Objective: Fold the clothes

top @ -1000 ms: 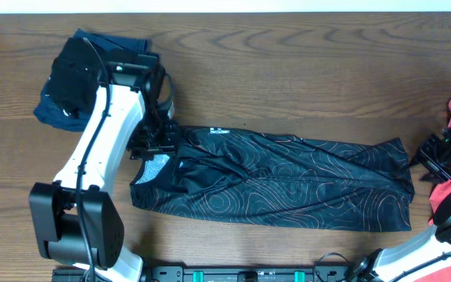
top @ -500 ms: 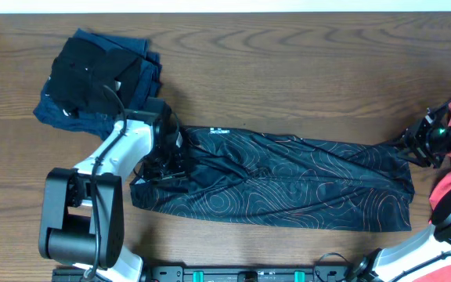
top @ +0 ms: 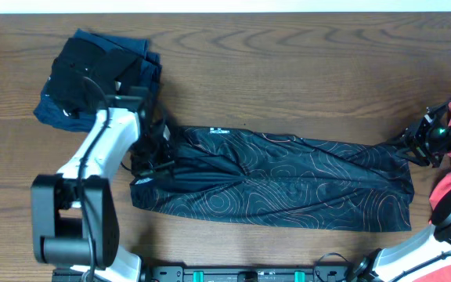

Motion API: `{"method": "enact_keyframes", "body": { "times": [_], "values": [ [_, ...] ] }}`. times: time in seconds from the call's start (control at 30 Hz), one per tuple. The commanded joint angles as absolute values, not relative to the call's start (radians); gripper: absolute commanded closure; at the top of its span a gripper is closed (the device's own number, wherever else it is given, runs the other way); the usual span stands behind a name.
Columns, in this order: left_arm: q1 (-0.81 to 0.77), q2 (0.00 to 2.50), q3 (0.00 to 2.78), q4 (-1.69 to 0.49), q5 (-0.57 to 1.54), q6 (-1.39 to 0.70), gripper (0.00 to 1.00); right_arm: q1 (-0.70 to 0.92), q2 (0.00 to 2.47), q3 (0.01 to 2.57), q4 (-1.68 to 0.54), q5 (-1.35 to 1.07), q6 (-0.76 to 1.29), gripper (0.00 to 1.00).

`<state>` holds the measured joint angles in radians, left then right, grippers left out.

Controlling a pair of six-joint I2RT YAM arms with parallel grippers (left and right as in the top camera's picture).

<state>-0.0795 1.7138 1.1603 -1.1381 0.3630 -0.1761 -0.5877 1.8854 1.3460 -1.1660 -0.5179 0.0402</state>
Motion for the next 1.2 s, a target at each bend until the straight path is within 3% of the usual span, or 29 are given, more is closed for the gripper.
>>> {"method": "enact_keyframes", "body": {
  "times": [0.0,0.4,0.53,0.6,0.7,0.87,1.17],
  "values": [
    [-0.076,1.634,1.199,-1.168,0.345,-0.151,0.94,-0.58,1.862,1.352,-1.166,-0.532,0.024,0.6],
    [-0.076,1.556,1.193,-1.331,0.294,-0.151,0.92,-0.58,1.862,1.352,-1.158,-0.527,0.024,0.6],
    [-0.076,1.556,1.192,-1.337,0.295,-0.152,0.73,-0.58,1.862,1.352,-1.159,-0.527,0.024,0.59],
    [-0.076,1.556,1.192,-1.349,0.294,-0.151,0.58,-0.582,1.862,1.352,-1.158,-0.527,0.024,0.59],
    [-0.076,1.556,1.192,-1.339,0.294,-0.151,0.5,-0.582,1.862,1.352,-1.158,-0.527,0.024,0.59],
    [-0.076,1.558,1.141,-1.194,0.216,-0.152,0.37,-0.582,1.862,1.352,-1.154,-0.527,0.024,0.59],
    [-0.076,1.581,0.9,-0.828,0.327,-0.155,0.38,-0.582,1.862,1.352,-1.153,-0.527,0.025,0.59]
  ]
}}
